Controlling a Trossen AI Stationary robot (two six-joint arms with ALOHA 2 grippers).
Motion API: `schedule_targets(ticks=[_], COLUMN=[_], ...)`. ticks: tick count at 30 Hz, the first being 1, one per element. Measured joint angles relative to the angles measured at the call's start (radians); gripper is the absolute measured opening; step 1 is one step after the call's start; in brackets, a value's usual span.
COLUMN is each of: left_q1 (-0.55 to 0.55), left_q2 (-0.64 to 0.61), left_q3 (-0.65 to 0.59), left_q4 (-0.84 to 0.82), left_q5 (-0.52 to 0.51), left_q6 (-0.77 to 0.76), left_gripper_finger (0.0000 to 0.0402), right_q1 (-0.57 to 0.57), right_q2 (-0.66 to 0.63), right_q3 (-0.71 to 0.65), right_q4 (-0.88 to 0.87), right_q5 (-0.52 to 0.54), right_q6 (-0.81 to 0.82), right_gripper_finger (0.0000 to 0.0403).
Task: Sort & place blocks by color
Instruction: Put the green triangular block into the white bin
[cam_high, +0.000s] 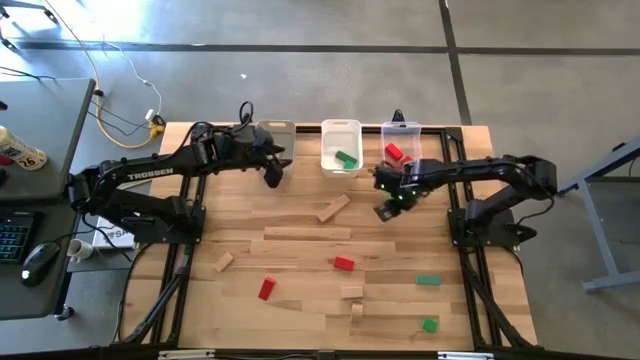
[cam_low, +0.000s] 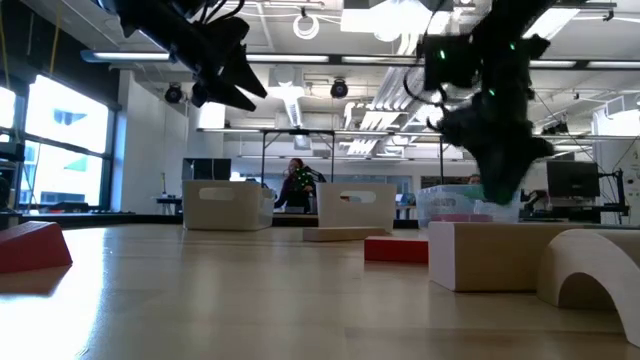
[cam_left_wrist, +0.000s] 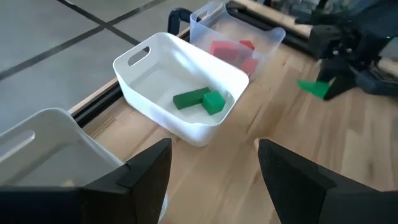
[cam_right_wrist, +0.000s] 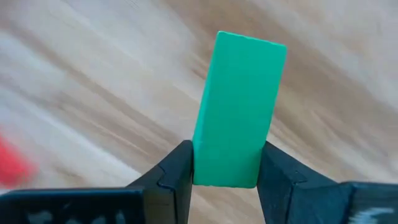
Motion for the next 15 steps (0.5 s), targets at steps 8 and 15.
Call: schedule_targets(ticks=[8,15], left_q1=[0.000,0.000], left_q2=[0.000,0.000], left_q3=[0.000,0.000], left_q4=[0.128,0.323], left_q5=[0.063,0.127], left_q6=[-0.153,-0.283], left_gripper_finger=[0.0227,0.0227], right_q1=[0.000,-0.002], right_q2=[-0.054,-0.054], right_q3=[0.162,0.295], right_q4=[0.114,0.268], right_q5=[0.023,0.041], right_q6=[-0.093,-0.231], right_gripper_finger=[0.0115,0.0115])
